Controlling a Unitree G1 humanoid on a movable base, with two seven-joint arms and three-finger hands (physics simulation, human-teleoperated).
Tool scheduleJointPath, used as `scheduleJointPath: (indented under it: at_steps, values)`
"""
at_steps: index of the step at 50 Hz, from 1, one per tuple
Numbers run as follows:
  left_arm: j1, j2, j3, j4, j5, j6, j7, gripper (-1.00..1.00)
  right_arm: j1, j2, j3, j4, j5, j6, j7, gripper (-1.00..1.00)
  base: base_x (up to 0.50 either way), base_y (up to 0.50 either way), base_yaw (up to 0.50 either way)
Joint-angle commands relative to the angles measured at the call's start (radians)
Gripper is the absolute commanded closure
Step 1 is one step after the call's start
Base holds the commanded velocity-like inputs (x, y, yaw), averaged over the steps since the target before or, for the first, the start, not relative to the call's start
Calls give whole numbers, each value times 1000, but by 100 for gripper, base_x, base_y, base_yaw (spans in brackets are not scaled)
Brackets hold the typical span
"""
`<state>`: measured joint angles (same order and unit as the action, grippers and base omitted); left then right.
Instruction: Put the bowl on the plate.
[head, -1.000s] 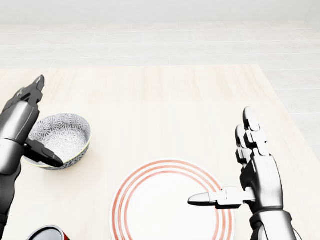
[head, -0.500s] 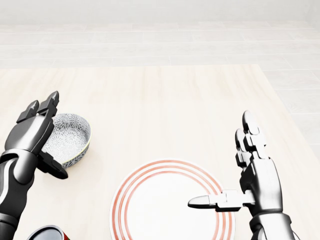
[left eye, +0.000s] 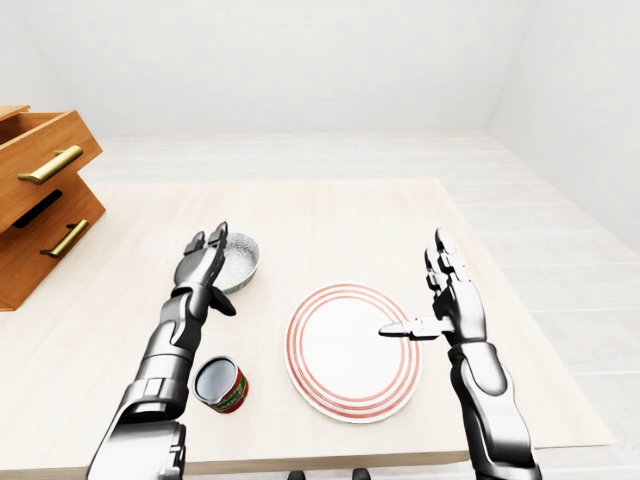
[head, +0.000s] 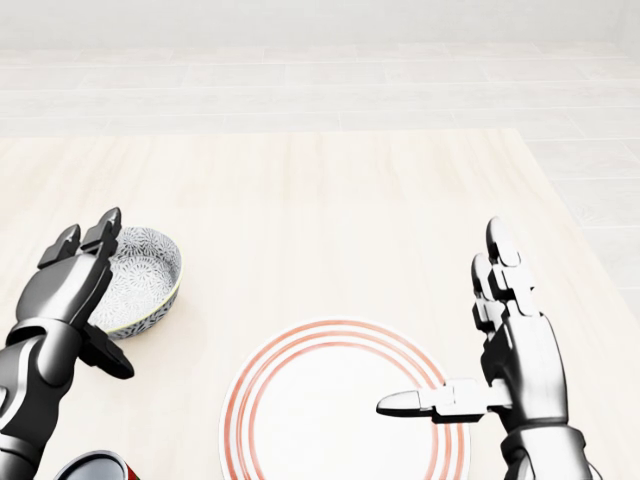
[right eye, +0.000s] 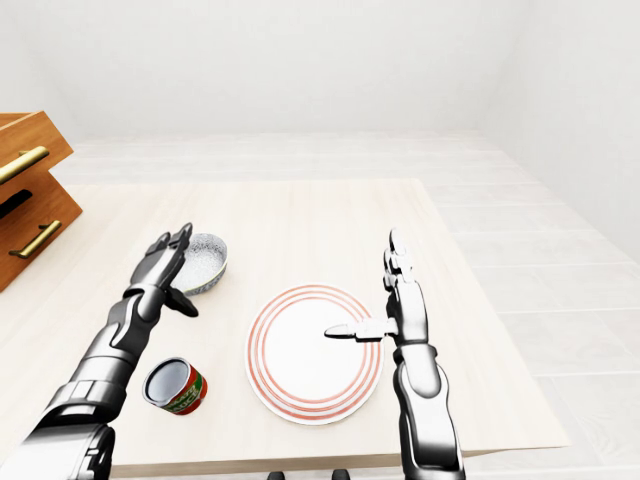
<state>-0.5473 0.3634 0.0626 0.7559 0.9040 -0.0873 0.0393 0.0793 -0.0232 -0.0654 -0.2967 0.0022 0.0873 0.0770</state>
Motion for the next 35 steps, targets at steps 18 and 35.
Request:
scheduleJointPath:
  at_steps: [18,35]
  values:
    - [-56,11,-32,199,44,0,118,-100,0,1,1,5,-4,0,3,-100,0,0,0]
    - [-139,21,-54,376,34,0,186,-100,13,2,0,3,-7,0,5,-100,0,0,0]
